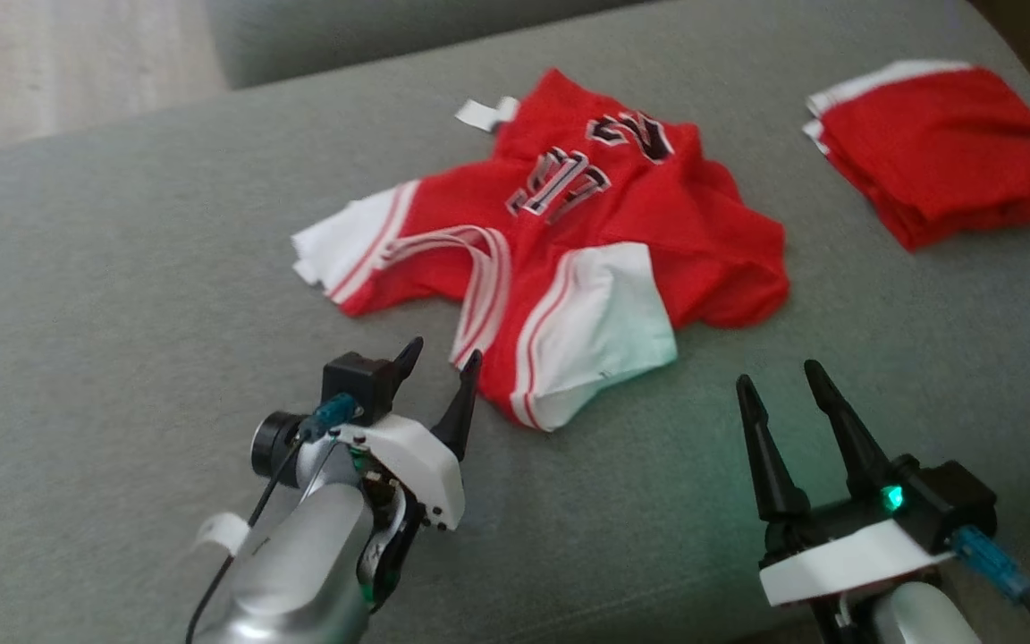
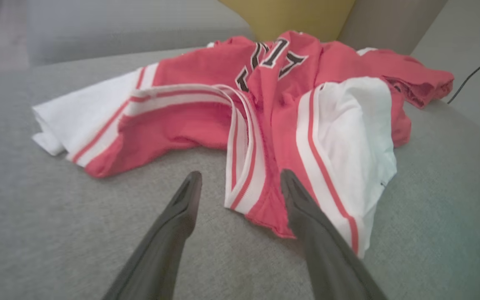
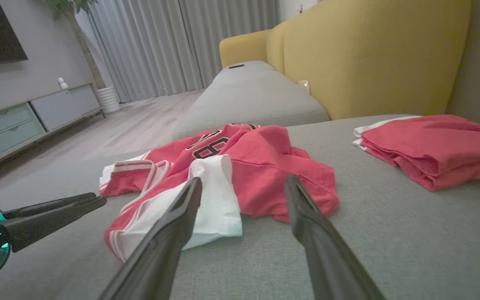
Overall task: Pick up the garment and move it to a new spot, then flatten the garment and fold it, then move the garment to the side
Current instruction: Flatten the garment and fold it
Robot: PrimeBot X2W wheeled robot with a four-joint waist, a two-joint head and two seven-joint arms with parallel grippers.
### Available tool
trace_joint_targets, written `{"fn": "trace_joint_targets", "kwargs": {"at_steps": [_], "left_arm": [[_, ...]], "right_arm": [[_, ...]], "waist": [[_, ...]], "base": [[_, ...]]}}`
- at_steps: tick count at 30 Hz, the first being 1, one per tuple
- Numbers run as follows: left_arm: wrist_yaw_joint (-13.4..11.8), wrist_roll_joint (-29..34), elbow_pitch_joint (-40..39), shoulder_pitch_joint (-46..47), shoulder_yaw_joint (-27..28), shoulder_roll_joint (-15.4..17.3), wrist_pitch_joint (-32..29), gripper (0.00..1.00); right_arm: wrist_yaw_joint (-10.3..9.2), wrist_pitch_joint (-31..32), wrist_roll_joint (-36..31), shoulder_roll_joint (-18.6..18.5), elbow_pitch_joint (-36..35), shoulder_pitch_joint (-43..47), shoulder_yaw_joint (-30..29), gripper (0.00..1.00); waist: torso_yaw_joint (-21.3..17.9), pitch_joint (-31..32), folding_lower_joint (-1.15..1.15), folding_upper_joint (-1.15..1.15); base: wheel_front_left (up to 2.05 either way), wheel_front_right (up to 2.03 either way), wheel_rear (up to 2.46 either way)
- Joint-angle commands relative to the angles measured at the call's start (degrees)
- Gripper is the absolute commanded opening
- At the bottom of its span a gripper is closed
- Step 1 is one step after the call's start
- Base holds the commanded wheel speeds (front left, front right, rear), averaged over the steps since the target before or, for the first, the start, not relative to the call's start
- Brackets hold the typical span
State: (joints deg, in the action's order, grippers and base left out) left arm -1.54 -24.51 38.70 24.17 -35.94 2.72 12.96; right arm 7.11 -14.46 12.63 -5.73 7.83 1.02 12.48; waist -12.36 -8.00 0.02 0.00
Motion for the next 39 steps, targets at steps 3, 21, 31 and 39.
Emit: {"fn": "trace_joint_targets", "kwargs": {"at_steps": [3, 21, 31, 39], "left_arm": [[-0.82, -0.96, 2.15, 3.82, 0.52, 0.16, 0.41, 1.00], [2.36, -3.16, 5.55, 10.87, -4.03, 0.16, 1.77, 0.00], [6.35, -3.14, -9.90, 24.27, -2.38, 0.39, 0.83, 0.00], [7.76, -4.14, -10.72, 40.68, 0.66, 1.31, -1.05, 0.00]], "right_arm": [[0.37, -0.54, 0.65, -0.38, -2.21, -2.51, 1.21, 1.00], [0.37, -0.54, 0.84, 0.96, -2.62, -3.47, 1.29, 1.00], [0.37, -0.54, 0.46, 1.76, -2.54, -2.82, 2.72, 1.00], [0.37, -0.54, 0.65, 2.30, -2.94, -1.87, 1.97, 1.00]], "waist": [[-3.56, -3.03, -0.02, 0.00], [-6.20, -1.12, -0.02, 0.00], [-9.08, 2.73, -0.02, 0.00], [-11.97, 5.21, -0.02, 0.00]], "base": [[0.00, 0.00, 0.00], [0.00, 0.00, 0.00], [0.00, 0.00, 0.00], [0.00, 0.00, 0.00]]}}
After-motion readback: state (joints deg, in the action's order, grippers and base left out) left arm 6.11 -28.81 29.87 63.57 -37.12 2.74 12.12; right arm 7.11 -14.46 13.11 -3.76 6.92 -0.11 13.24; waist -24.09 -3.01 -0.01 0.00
